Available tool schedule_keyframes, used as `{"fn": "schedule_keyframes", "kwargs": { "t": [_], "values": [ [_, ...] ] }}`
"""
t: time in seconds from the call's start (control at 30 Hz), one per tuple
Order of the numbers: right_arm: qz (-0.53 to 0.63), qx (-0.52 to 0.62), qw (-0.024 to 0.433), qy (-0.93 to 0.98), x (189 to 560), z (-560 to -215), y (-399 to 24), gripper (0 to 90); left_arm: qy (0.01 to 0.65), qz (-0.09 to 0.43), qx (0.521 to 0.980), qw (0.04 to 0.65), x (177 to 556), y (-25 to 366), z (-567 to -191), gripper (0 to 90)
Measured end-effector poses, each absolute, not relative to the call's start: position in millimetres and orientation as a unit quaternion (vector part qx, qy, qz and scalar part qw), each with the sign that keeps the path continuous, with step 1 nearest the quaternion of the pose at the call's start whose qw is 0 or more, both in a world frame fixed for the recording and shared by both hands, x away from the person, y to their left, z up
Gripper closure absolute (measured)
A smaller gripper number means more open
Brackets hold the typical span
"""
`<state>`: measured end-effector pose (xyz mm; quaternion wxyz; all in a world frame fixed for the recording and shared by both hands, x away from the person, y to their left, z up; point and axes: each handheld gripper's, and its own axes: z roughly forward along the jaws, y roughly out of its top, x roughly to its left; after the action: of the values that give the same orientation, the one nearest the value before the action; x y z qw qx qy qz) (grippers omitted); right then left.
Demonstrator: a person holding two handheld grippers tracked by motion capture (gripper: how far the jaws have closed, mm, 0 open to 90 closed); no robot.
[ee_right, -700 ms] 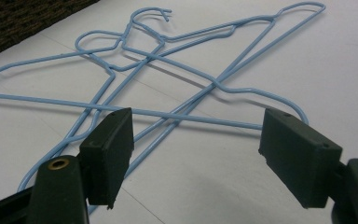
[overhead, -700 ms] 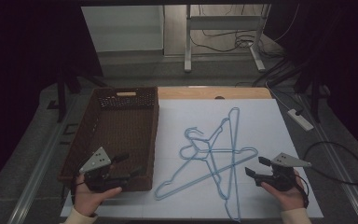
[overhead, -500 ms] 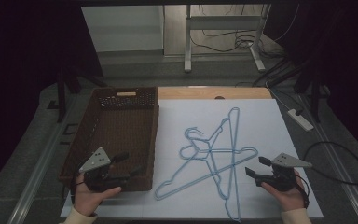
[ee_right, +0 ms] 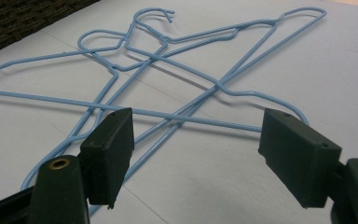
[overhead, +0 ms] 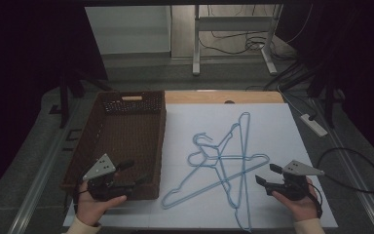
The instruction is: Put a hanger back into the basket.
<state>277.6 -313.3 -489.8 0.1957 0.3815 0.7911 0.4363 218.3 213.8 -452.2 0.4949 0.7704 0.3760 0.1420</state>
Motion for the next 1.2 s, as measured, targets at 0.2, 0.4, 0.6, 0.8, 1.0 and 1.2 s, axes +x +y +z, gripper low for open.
{"fn": "schedule_keyframes", "kwargs": {
  "t": [0.2,0.4,0.6,0.8,1.0,1.2],
  "values": [
    [0.435,0.383,0.195,0.791,278,-490,-312,27.4,0.376,0.144,0.77,0.494,218,215,-452,29.4],
    [0.434,0.384,0.193,0.792,281,-486,-307,27.0,0.375,0.144,0.771,0.494,218,214,-452,29.4],
    [0.423,0.376,0.186,0.803,291,-472,-287,27.5,0.372,0.142,0.776,0.489,219,212,-454,29.4],
    [0.407,0.375,0.171,0.815,310,-464,-263,27.6,0.368,0.14,0.78,0.487,219,209,-454,29.4],
    [0.383,0.367,0.154,0.833,328,-460,-234,28.0,0.368,0.137,0.779,0.489,220,209,-454,29.4],
    [0.371,0.362,0.14,0.844,342,-458,-211,28.3,0.366,0.135,0.782,0.486,220,206,-455,29.4]
  ]
}}
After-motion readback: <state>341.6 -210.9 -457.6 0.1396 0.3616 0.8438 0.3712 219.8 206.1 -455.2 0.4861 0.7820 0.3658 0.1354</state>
